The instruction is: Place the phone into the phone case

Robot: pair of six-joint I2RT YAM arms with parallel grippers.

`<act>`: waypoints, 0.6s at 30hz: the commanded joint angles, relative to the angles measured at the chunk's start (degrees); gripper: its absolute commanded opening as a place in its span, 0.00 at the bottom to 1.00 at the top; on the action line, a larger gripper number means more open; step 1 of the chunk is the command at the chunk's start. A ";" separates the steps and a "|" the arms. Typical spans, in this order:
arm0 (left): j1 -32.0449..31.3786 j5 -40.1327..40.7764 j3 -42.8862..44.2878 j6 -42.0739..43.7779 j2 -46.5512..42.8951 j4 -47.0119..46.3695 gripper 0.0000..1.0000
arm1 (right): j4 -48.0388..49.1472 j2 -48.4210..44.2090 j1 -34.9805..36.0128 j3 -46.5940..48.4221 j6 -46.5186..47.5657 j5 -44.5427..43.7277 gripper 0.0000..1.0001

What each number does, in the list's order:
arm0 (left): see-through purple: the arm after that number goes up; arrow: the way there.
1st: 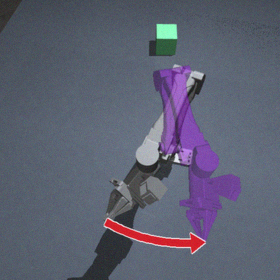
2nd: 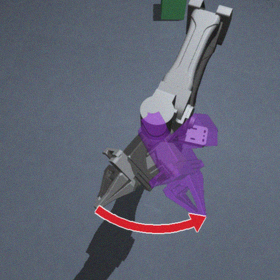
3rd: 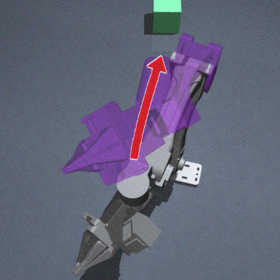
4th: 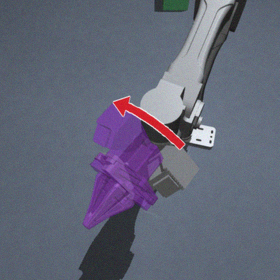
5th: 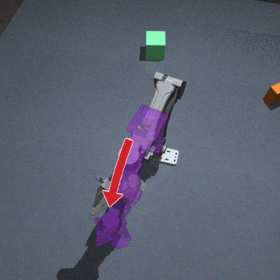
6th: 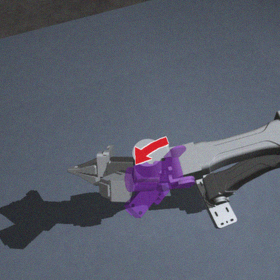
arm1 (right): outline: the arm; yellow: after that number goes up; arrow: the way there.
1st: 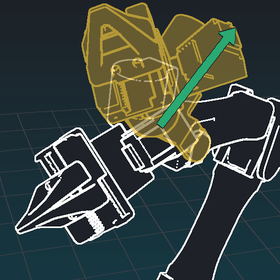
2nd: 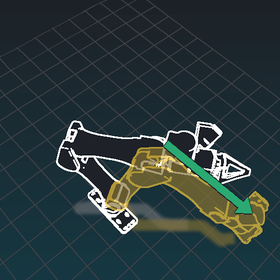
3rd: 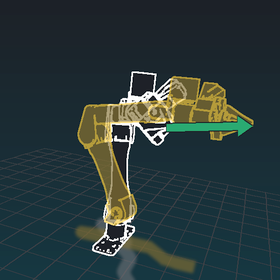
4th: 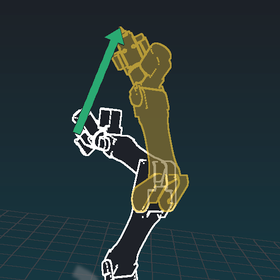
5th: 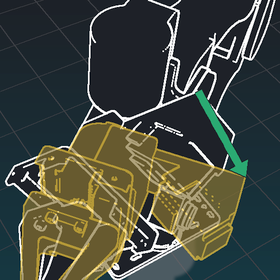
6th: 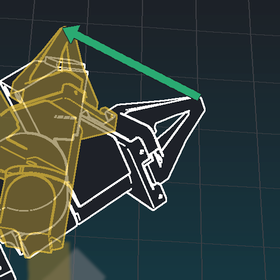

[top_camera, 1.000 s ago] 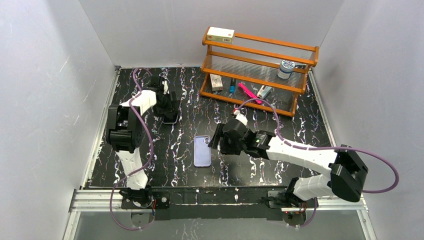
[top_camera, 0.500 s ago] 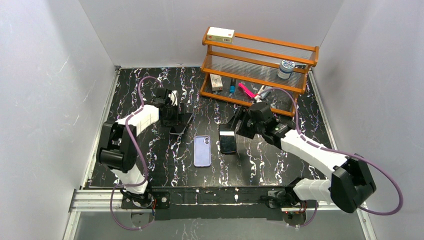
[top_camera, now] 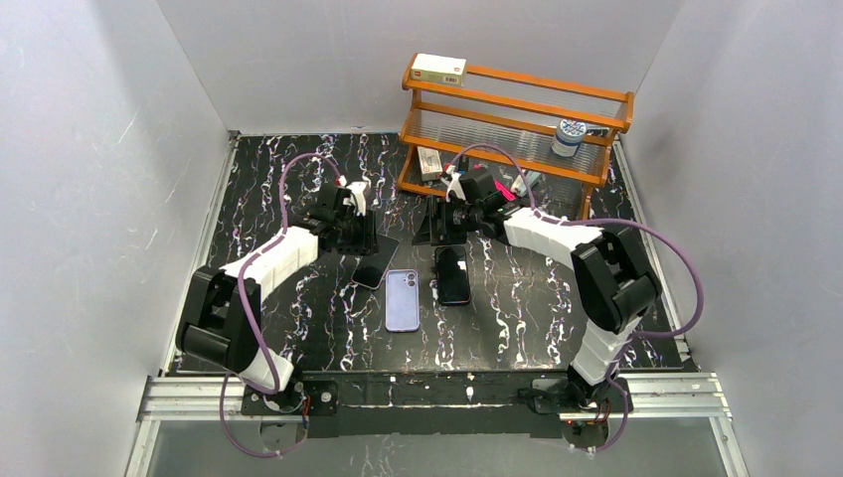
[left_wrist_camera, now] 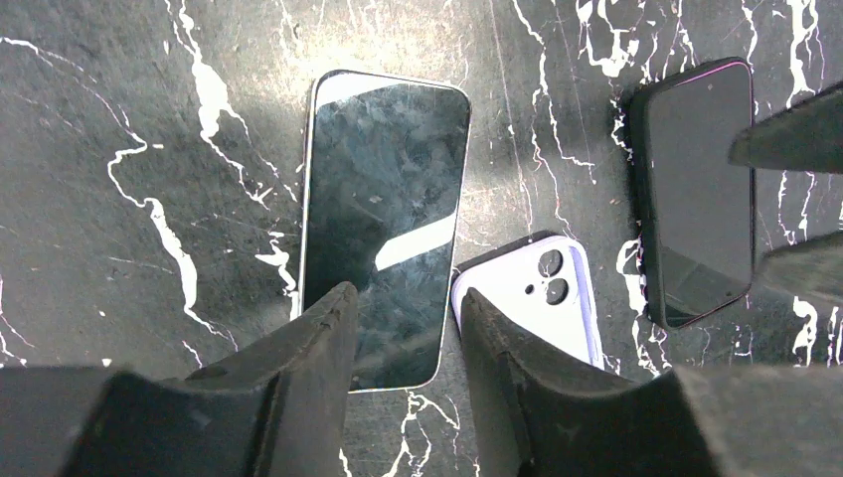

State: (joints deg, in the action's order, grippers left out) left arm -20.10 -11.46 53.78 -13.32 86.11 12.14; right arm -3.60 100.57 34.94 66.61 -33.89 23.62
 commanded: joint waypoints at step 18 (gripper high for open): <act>-3.31 9.59 10.30 4.75 10.52 11.65 0.98 | 1.39 -7.95 -0.18 -2.45 -1.16 -10.37 0.74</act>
State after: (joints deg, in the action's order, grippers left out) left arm -21.43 -6.24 59.96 -11.31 94.21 19.07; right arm -4.38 99.53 34.94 67.18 -31.68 16.47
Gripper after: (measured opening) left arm 0.981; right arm 0.734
